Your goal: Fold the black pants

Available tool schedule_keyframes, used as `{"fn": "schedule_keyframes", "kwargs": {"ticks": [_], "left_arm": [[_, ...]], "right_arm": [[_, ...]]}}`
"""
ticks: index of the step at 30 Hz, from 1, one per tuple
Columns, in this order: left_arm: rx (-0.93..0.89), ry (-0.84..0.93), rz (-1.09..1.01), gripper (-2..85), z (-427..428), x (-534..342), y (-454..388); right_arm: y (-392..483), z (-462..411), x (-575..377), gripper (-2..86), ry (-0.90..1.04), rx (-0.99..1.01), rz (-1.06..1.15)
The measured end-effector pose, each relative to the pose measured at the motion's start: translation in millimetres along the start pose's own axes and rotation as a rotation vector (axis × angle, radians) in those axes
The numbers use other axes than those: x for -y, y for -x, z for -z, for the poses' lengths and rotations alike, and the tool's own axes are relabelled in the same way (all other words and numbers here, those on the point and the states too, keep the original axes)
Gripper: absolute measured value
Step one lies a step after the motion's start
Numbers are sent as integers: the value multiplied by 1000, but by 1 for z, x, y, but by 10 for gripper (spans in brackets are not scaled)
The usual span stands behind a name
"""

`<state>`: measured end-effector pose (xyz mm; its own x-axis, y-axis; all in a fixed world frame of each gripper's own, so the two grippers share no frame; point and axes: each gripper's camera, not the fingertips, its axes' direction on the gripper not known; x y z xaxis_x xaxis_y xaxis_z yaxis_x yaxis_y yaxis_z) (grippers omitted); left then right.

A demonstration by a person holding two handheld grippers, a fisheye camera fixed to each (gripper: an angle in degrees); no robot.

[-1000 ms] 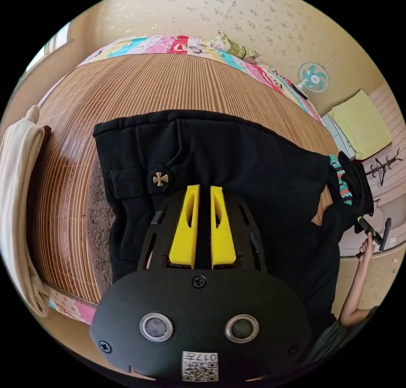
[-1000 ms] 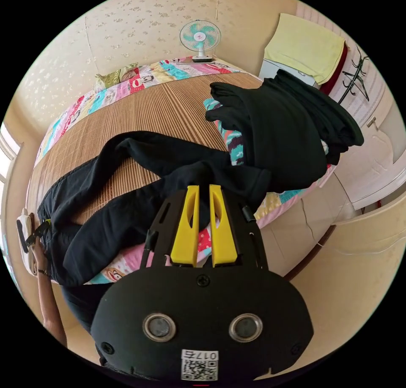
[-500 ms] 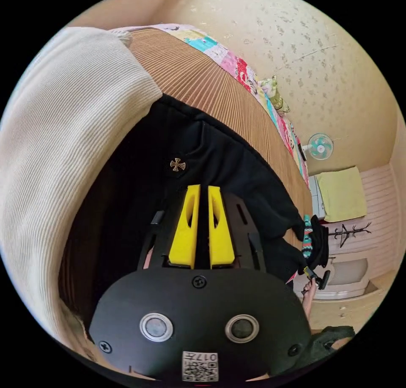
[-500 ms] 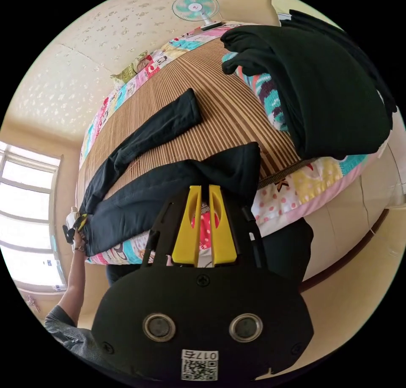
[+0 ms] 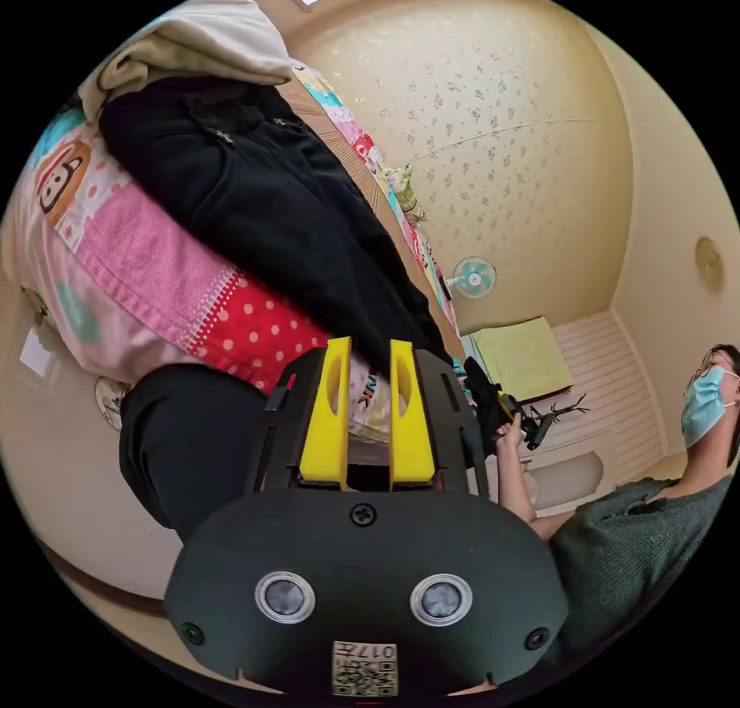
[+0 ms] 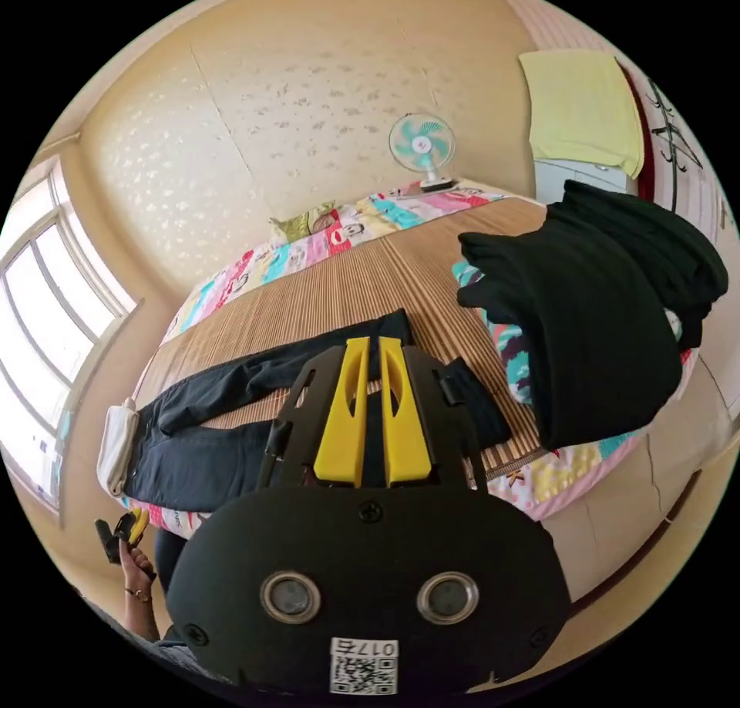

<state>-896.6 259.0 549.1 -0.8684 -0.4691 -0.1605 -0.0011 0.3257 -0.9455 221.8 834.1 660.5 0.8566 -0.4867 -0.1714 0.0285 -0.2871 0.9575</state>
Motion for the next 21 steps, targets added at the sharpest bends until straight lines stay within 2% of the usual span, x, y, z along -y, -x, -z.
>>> {"fn": "schedule_keyframes", "kwargs": {"ticks": [2,3,6,7,8,10,11,12,14,16,18,19,21], "left_arm": [[22,34,39,84,5,1,2],[8,43,57,84,10,7,1],[32,39,45,85,30,28,-12],[47,36,40,85,35,32,-16],[69,23,32,85,44,39,-23],[76,6,27,85,54,47,-32],[70,-1,28,85,58,50,-37],[71,-8,30,85,62,52,-41],[96,-12,34,86,66,55,-45],[140,-5,55,98,69,58,-45],[194,-15,121,124,75,64,-35],[198,-25,141,128,78,65,-31],[182,-80,208,139,89,74,-12]], "right_arm": [[2,-77,35,46,227,42,42],[2,-94,42,39,263,37,53],[-6,-166,66,16,382,-107,135],[-14,-199,68,12,489,-170,192],[-26,-224,66,9,594,-146,272],[-46,-220,82,6,590,-101,287],[-61,-224,98,4,651,-111,241],[-68,-224,104,4,665,-137,219],[-81,-216,125,4,664,-343,160],[-82,-193,136,4,557,-441,96],[-76,-153,136,5,425,-316,71],[-72,-125,127,4,370,-171,78],[-72,-93,105,4,351,6,73]]}}
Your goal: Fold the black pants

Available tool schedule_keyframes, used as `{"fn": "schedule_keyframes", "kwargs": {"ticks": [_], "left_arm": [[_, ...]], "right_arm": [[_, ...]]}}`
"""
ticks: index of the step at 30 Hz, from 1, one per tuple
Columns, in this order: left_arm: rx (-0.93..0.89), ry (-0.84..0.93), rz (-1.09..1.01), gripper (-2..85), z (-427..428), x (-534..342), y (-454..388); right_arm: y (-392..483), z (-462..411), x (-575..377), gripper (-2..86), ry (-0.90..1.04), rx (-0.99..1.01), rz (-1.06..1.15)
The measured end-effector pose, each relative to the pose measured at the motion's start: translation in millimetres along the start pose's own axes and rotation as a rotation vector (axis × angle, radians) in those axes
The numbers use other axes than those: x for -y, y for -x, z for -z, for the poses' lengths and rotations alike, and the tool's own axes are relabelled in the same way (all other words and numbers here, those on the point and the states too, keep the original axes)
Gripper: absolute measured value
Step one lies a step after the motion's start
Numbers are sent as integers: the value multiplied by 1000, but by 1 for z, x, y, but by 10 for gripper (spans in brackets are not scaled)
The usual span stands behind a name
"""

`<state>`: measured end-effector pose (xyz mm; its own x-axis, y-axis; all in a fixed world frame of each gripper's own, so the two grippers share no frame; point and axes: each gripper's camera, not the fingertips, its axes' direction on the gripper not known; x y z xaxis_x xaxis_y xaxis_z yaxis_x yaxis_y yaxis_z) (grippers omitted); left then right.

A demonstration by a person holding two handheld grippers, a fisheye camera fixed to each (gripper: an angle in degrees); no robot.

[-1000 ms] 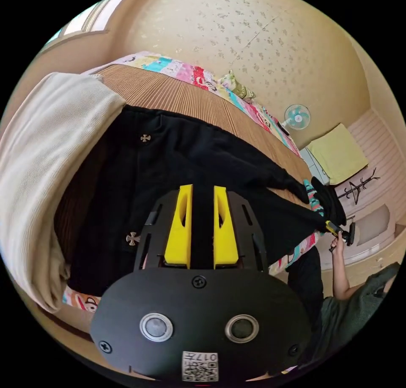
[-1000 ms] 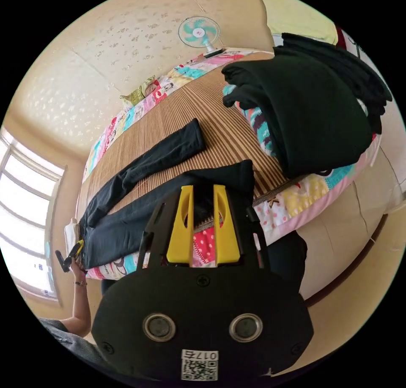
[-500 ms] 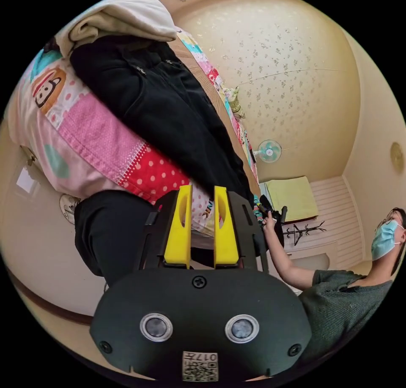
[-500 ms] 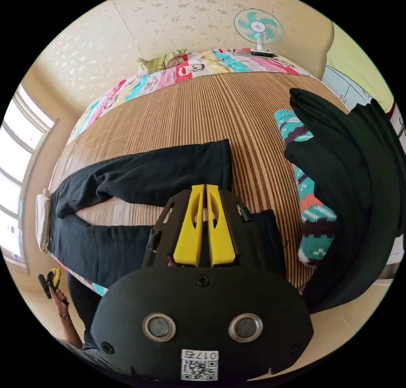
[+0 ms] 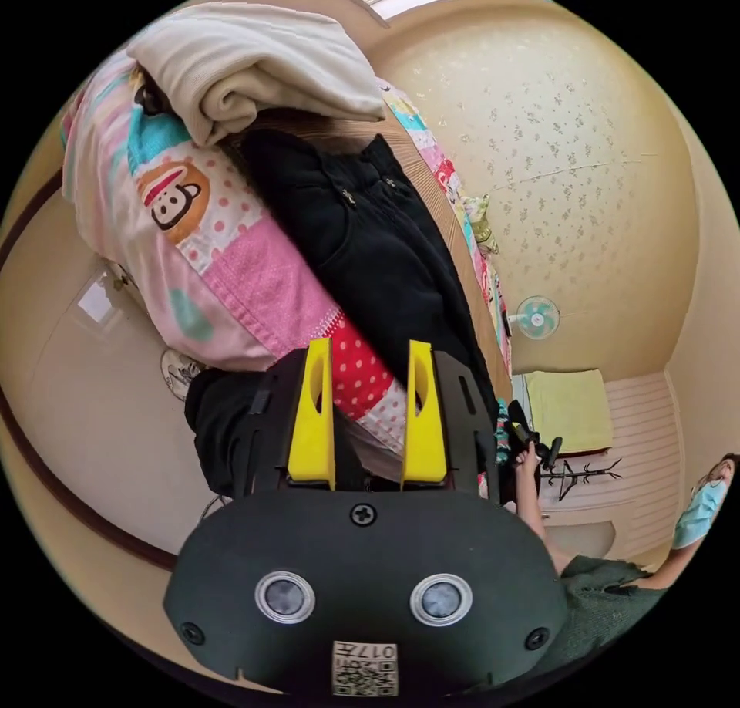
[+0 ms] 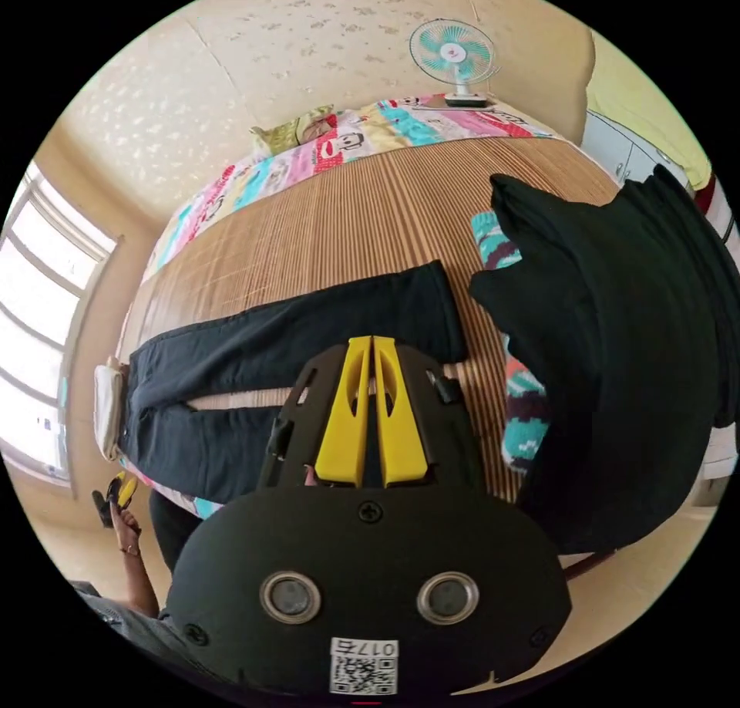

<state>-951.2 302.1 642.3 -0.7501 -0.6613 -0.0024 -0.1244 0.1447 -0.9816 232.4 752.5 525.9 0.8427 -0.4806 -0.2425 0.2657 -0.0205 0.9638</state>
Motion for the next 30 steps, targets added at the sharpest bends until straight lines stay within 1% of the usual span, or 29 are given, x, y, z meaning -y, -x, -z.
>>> {"fn": "schedule_keyframes", "kwargs": {"ticks": [2,5,7,10,12,14,15,16,17,18,20,24,26,30], "left_arm": [[-32,-40,39,142,4,15,10],[-41,-89,77,143,7,41,15],[20,-89,100,143,3,54,13],[42,-73,152,136,-9,63,10],[59,-67,160,97,-14,61,2],[81,-46,150,74,-16,58,-3],[63,-56,140,65,-11,53,-4],[48,-60,139,62,-8,50,-4],[-31,-72,118,55,-1,43,-5],[-100,-88,113,53,6,35,-6],[-116,-94,107,52,15,21,-10],[-124,-101,98,52,34,-12,-15],[-125,-104,97,52,41,-21,-14],[-124,-84,105,53,45,-34,-11]], "right_arm": [[-7,15,-48,5,32,160,-1],[-33,25,-109,8,76,311,-62],[-55,30,-141,12,92,371,-121],[-94,32,-183,23,116,462,-257],[-114,33,-199,39,93,527,-312],[-141,34,-210,82,47,621,-390],[-147,35,-211,94,37,642,-409],[-159,36,-214,110,6,659,-468],[-172,41,-219,115,-48,661,-550],[-178,43,-221,116,-78,672,-582],[-192,47,-220,118,-164,722,-645],[-189,47,-198,127,-170,676,-641],[-191,42,-185,132,-150,637,-691],[-199,28,-159,101,-140,612,-750]]}}
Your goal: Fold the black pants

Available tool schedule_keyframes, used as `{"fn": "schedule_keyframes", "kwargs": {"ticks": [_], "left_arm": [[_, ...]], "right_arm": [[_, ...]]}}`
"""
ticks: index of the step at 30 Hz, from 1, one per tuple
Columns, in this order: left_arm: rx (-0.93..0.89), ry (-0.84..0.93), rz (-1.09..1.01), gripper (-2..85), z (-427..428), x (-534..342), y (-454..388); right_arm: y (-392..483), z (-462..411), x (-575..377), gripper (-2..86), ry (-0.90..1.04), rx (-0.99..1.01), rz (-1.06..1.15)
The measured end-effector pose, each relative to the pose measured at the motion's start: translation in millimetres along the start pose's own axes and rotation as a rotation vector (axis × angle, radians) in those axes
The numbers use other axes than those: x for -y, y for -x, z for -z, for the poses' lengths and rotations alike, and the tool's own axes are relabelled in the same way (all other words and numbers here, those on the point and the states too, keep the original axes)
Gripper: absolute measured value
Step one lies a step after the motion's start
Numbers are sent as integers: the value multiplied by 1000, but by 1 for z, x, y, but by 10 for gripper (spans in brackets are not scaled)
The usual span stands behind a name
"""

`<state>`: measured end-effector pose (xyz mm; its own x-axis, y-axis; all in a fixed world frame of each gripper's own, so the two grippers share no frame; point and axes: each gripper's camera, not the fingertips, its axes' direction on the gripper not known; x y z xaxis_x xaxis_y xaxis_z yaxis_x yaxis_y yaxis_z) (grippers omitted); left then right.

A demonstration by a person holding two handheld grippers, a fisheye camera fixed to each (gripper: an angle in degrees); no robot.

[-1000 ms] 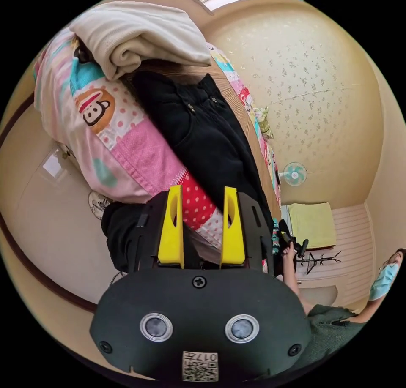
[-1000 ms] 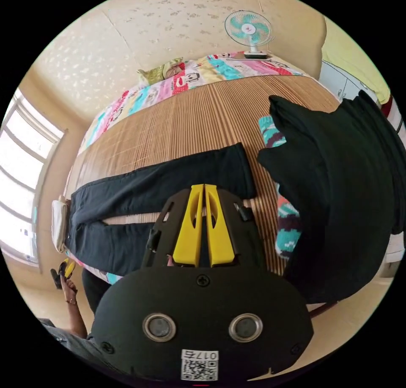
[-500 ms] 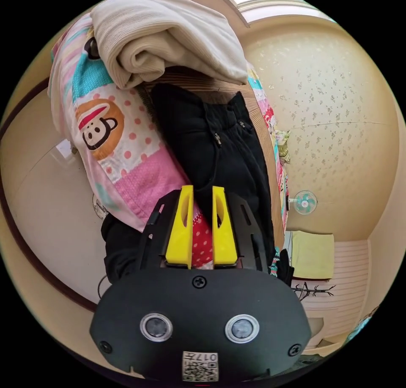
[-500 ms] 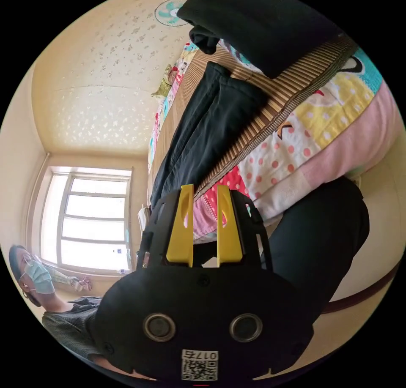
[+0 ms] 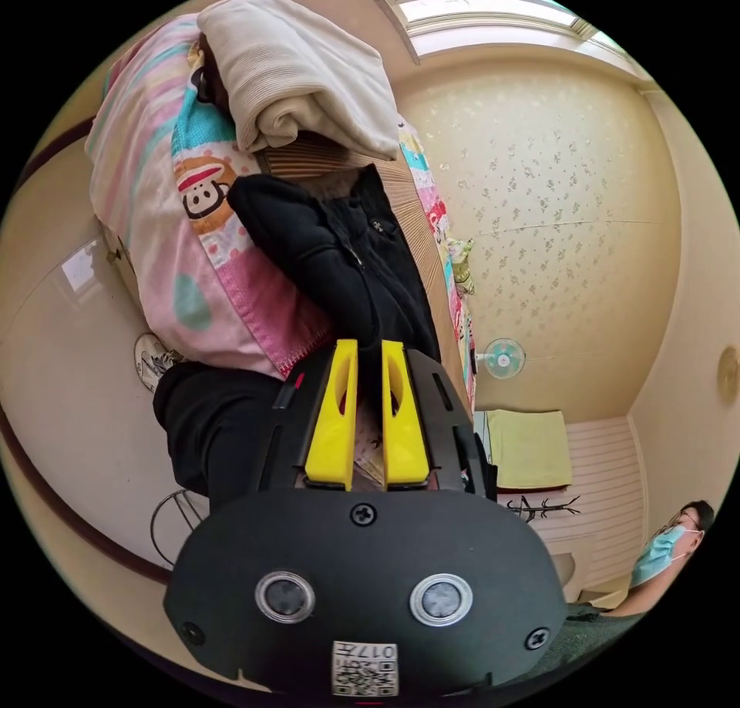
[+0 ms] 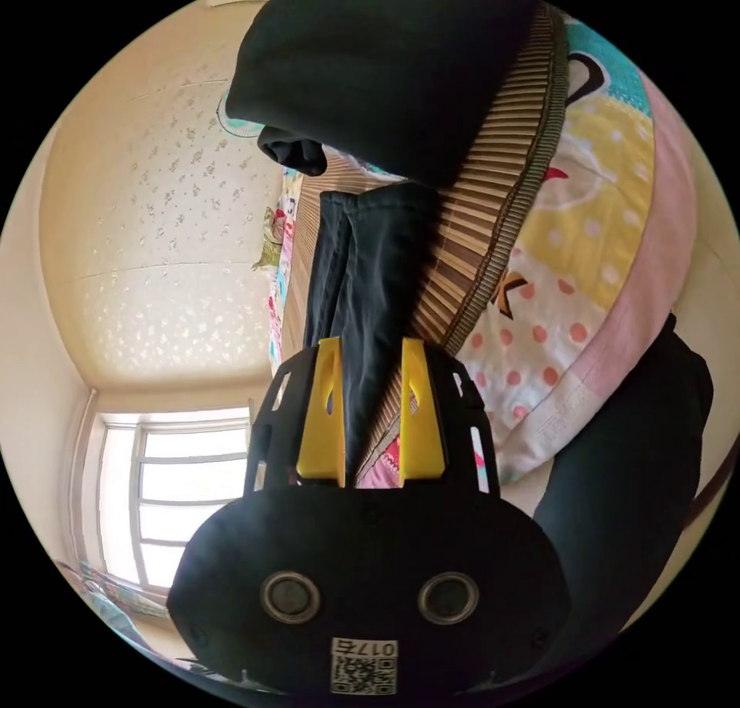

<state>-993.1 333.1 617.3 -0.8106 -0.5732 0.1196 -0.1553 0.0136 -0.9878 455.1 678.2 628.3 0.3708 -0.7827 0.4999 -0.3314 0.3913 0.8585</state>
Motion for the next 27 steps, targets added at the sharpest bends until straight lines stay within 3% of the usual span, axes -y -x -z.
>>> {"fn": "schedule_keyframes", "kwargs": {"ticks": [6,10,15,18,22,24,27], "left_arm": [[-53,-4,-65,52,13,-13,-21],[-21,-22,-184,52,32,-34,-60],[20,-86,-280,53,19,-33,-98],[8,-93,-212,55,-21,-2,-104],[90,-116,-252,68,-96,44,-122],[43,-143,-276,83,-142,69,-120],[38,-137,-318,93,-169,78,-111]], "right_arm": [[36,-2,21,35,28,81,43],[85,59,-23,26,-132,137,211],[141,77,-32,25,-295,35,408],[178,32,9,28,-235,-14,393],[238,-92,91,39,-91,-286,368],[252,-151,121,50,-41,-399,356],[251,-218,150,114,51,-514,364]]}}
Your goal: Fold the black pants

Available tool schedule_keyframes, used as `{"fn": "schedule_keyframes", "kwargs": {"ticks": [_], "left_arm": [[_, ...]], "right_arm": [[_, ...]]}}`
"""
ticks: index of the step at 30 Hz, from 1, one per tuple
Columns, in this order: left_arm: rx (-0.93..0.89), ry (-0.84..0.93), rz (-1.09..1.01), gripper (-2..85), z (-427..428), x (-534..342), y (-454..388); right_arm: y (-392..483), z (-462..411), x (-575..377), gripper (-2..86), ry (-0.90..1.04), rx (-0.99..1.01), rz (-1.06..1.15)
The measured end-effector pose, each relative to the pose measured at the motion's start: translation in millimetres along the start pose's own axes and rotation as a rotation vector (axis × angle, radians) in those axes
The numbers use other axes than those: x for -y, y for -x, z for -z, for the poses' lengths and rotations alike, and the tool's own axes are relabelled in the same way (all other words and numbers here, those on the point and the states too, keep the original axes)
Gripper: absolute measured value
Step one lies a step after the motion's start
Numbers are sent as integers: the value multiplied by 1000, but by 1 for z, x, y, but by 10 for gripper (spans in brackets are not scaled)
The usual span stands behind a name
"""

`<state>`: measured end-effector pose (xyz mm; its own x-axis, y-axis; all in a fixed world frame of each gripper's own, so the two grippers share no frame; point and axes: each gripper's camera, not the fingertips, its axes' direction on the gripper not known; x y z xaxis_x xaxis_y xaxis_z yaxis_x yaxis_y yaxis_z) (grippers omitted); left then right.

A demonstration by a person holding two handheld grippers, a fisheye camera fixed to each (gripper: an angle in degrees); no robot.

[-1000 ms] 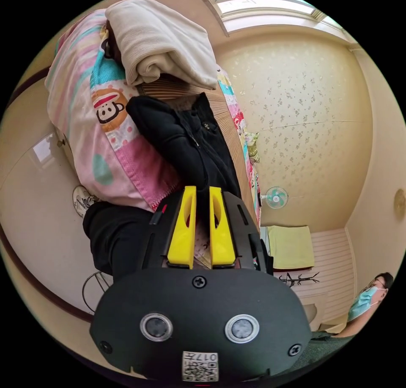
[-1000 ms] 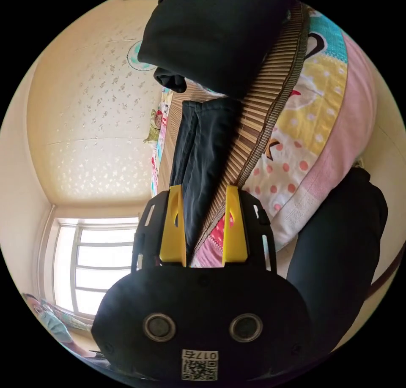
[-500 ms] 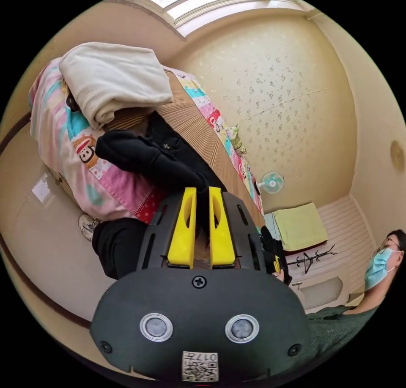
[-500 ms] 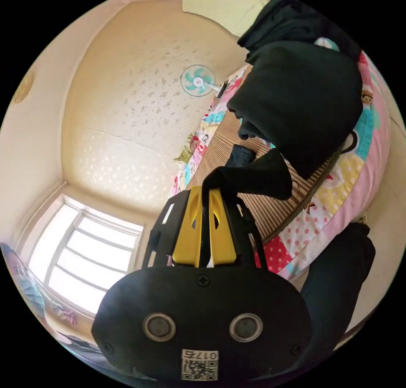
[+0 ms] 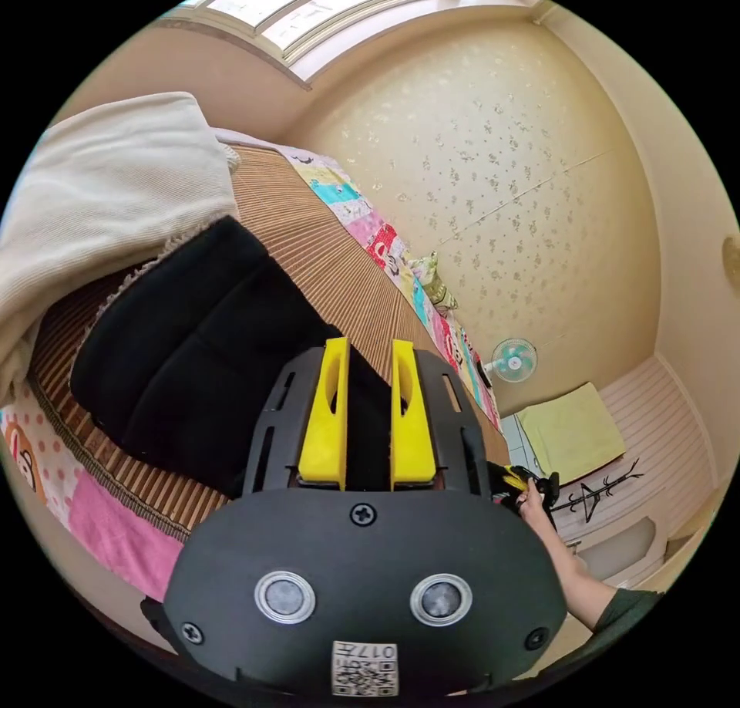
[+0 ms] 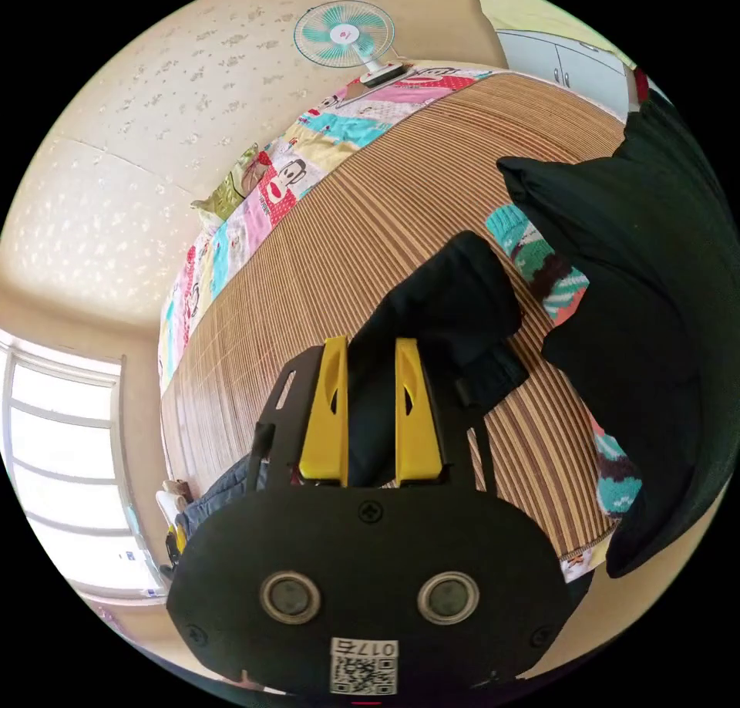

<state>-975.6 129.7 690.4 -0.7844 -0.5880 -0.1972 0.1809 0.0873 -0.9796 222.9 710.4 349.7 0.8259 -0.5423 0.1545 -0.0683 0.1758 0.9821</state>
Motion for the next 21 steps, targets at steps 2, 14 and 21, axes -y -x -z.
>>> {"fn": "schedule_keyframes", "kwargs": {"ticks": [2,14,21], "left_arm": [[22,31,-23,107,2,-9,4],[104,-91,141,162,84,-131,87],[-77,139,338,72,-21,-101,150]], "right_arm": [[0,-3,-4,133,-39,38,23],[-130,-36,-126,135,-66,391,-171],[-94,-80,-69,44,140,436,-155]]}}
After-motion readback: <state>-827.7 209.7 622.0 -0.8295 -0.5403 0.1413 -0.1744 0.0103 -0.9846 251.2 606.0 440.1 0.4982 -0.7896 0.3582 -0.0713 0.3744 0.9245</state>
